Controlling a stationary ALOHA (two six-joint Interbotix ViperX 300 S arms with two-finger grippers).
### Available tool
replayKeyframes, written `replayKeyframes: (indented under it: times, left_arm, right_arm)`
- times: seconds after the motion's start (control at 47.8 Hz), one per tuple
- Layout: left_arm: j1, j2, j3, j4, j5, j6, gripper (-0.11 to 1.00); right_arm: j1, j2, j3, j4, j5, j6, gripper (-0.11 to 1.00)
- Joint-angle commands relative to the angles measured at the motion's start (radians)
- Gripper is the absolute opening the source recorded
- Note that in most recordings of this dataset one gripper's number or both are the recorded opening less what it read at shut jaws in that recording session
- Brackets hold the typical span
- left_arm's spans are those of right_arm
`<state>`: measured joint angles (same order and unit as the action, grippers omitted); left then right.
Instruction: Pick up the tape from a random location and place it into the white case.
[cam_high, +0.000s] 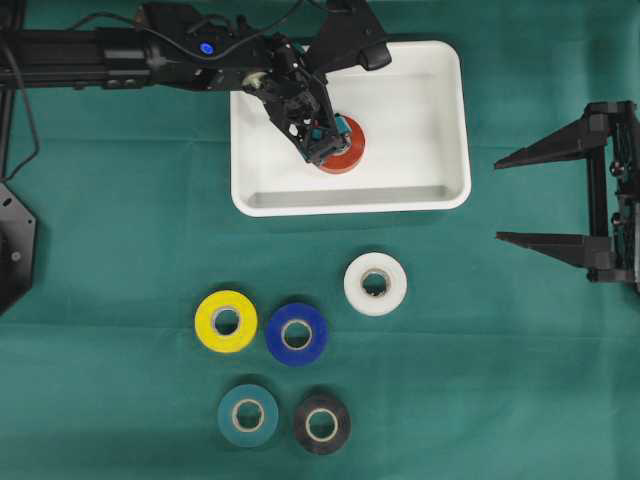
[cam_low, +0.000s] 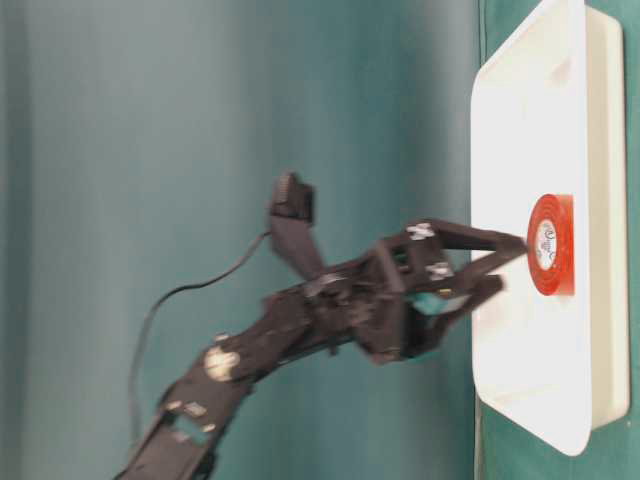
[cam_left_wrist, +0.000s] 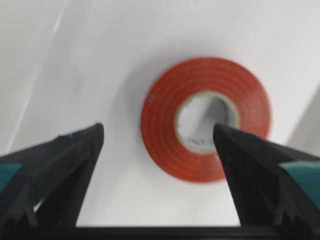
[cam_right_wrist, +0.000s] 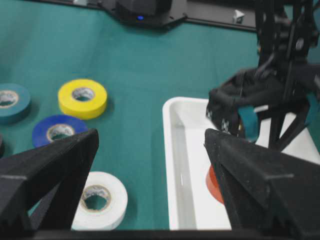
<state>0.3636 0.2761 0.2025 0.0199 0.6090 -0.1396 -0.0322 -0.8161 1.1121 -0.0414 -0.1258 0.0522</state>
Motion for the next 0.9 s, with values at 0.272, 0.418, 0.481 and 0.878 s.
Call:
replayKeyframes:
  times: [0.272, 0.418, 0.481, 0.878]
  left_arm:
    - [-0.006, -0.178, -0.057, 0.003, 0.083, 0.002, 0.99]
    - [-0.008, -0.181, -0.048, 0.002, 0.086, 0.002, 0.99]
    - [-0.009, -0.184, -0.048, 0.002, 0.084, 0.002, 0.99]
    - [-0.155, -0.178, -0.049, 0.002, 0.084, -0.002, 0.99]
  right_arm:
    - [0.0, 0.003, -0.032, -0.002, -0.005, -0.002, 0.91]
    - [0.0, 0.003, -0.034, -0.002, -0.005, -0.002, 0.91]
    - [0.0, 0.002, -0.034, -0.002, -0.005, -0.002, 0.91]
    - [-0.002, 0.003, -0.034, -0.002, -0.005, 0.0, 0.91]
